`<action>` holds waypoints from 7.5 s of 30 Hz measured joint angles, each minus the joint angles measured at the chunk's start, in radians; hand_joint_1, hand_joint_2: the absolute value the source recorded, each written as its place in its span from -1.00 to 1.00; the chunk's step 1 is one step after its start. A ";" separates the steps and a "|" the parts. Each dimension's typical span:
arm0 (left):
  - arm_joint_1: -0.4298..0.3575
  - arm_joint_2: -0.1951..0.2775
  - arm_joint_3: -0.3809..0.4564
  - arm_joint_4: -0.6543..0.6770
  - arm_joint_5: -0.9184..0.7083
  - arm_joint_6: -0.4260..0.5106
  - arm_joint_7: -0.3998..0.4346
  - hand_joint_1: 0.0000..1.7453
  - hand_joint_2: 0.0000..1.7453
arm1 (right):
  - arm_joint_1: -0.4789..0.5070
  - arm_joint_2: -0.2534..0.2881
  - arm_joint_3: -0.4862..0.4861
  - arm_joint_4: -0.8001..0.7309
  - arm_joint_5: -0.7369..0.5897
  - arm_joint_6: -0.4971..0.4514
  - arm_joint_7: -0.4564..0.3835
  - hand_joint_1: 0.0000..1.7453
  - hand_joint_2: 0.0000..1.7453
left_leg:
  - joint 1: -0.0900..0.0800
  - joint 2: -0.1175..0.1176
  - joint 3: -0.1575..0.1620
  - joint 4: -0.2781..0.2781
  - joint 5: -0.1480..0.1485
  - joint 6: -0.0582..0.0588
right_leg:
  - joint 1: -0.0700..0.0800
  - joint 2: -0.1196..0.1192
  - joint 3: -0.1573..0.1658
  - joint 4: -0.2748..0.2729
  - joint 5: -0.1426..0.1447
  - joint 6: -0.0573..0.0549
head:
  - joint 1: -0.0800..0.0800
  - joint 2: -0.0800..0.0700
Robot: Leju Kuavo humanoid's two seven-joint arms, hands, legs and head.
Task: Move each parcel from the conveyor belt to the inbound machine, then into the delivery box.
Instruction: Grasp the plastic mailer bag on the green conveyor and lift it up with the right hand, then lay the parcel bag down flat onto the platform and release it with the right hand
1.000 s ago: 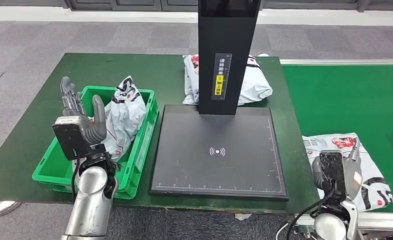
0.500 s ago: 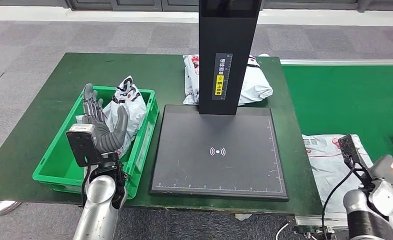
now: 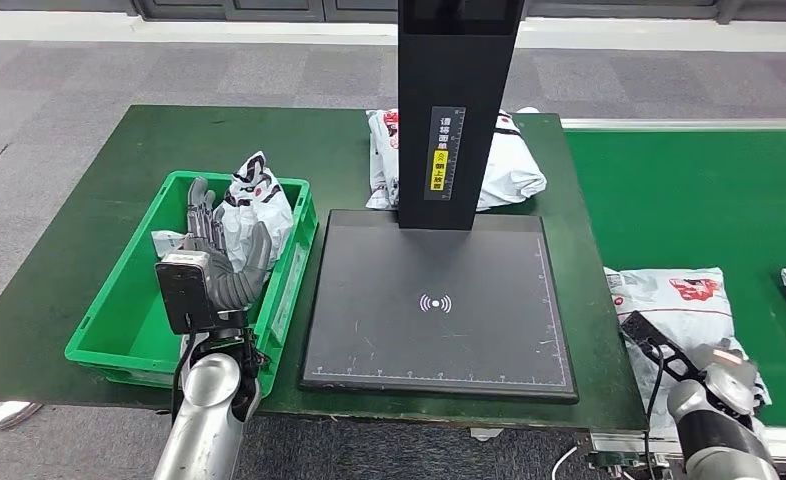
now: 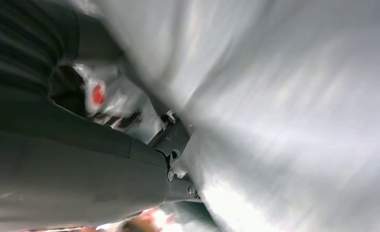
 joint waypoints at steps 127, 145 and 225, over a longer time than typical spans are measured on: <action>-0.072 0.007 -0.037 0.208 0.044 0.076 -0.112 -1.00 1.00 | -0.291 0.434 0.985 0.094 -1.329 0.426 -0.301 -1.00 -1.00 | 0.006 0.001 -0.002 -0.001 0.006 -0.011 | 0.006 0.002 -0.005 0.003 0.004 -0.010 | 0.000 0.000; -0.073 0.007 -0.027 0.205 0.020 0.079 -0.104 -1.00 1.00 | -0.302 0.431 1.004 0.094 -1.399 0.463 -0.436 -1.00 -1.00 | 0.006 0.002 -0.002 -0.001 0.006 -0.011 | 0.006 0.002 -0.006 0.003 0.005 -0.010 | 0.000 0.000; 0.014 0.014 0.103 0.123 -0.029 0.208 -0.115 -1.00 1.00 | -0.234 0.453 0.863 -0.382 -1.585 0.403 -0.484 -1.00 -1.00 | 0.007 0.002 -0.002 -0.001 0.008 -0.011 | 0.007 0.002 -0.006 0.003 0.005 -0.011 | 0.000 0.000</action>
